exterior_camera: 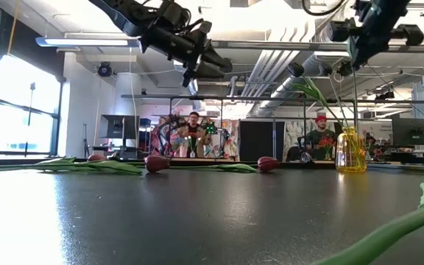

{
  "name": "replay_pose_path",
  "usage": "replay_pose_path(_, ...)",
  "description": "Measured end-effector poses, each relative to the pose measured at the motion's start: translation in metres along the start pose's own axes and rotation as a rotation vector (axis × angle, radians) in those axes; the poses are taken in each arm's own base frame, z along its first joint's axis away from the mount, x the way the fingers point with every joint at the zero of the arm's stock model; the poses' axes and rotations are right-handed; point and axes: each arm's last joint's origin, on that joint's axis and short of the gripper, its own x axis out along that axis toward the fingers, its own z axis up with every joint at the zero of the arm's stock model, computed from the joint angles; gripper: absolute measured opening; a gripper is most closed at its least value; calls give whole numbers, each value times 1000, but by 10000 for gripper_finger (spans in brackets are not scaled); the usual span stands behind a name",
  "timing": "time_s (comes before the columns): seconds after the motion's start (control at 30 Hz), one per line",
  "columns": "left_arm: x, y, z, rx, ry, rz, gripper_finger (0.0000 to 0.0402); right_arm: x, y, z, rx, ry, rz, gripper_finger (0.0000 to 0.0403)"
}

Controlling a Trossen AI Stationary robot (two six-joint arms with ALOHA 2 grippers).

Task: Sort flowers into vase by color
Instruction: Put the left black flower into the yellow vase

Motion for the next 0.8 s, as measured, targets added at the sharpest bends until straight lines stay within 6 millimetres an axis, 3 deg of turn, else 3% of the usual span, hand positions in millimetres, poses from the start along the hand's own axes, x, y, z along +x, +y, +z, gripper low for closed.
replay_pose_path(0.3, -2, 5, -2, 27, 29, 18, 154, -5, -7, 10, 34, -61, 42, 0)
replay_pose_path(0.8, -3, 9, -5, 113, 56, 51, 154, -5, -10, 22, 12, -261, -62, 0)
